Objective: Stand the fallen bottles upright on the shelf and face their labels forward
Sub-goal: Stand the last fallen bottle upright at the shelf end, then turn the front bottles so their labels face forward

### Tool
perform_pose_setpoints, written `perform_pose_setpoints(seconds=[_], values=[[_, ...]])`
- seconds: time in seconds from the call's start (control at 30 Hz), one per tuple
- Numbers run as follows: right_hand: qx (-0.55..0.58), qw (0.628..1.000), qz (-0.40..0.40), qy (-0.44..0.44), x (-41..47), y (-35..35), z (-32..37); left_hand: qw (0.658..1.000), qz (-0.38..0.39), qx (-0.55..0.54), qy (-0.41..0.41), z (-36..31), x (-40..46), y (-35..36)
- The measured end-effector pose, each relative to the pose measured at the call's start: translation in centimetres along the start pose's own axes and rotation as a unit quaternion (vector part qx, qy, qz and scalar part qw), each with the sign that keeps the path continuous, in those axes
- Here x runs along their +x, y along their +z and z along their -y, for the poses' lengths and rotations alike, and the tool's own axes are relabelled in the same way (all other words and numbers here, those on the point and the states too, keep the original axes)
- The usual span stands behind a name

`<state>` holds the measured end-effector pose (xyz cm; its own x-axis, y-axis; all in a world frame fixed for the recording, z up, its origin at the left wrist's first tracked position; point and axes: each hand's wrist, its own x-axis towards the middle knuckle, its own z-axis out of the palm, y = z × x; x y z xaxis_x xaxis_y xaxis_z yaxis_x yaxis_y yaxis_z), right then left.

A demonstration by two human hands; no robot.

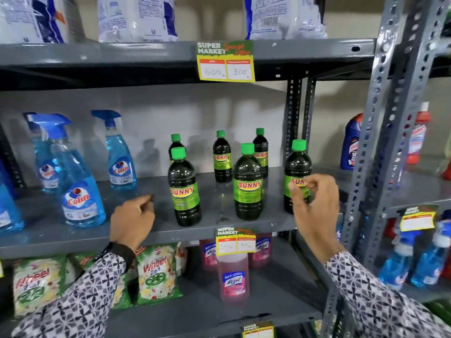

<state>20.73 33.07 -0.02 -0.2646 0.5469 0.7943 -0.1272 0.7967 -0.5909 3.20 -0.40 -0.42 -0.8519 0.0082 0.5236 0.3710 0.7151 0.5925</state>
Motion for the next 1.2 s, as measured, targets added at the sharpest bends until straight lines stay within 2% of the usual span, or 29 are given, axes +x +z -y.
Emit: perform_pose_setpoints(seconds=[0.07, 0.13, 0.23, 0.33, 0.4, 0.5, 0.63, 0.8, 1.2], values=[[0.026, 0.997, 0.050, -0.054, -1.4, 1.7, 2.2, 0.995, 0.019, -0.097, 0.007, 0.2, -0.4, 0.0], [0.070, 0.982, 0.163, -0.068, -3.2, 3.8, 4.6, 0.973, 0.072, -0.221, -0.008, 0.2, -0.4, 0.0], [0.112, 0.931, 0.346, -0.017, -5.4, 7.8, 7.9, 0.922, 0.154, -0.354, -0.035, 0.2, 0.0, -0.5], [0.119, 0.892, 0.433, 0.045, -5.2, 10.8, 9.5, 0.901, 0.220, -0.375, -0.014, -0.2, 0.1, -0.8], [0.137, 0.881, 0.446, 0.076, -4.6, 12.2, 9.9, 0.895, 0.255, -0.366, 0.010, -0.3, 0.0, -1.0], [0.166, 0.865, 0.462, 0.102, -4.2, 13.2, 10.3, 0.905, 0.260, -0.335, 0.031, -0.6, 0.1, -1.3], [0.155, 0.876, 0.449, 0.081, -4.5, 14.7, 10.5, 0.920, 0.244, -0.302, 0.050, 0.1, 0.5, -2.3], [0.177, 0.871, 0.452, 0.079, -5.6, 15.6, 11.3, 0.928, 0.222, -0.295, 0.042, 2.1, 0.4, -2.7], [0.195, 0.876, 0.435, 0.076, -5.9, 16.4, 10.4, 0.922, 0.191, -0.335, 0.042, 2.7, -0.4, -1.7]])
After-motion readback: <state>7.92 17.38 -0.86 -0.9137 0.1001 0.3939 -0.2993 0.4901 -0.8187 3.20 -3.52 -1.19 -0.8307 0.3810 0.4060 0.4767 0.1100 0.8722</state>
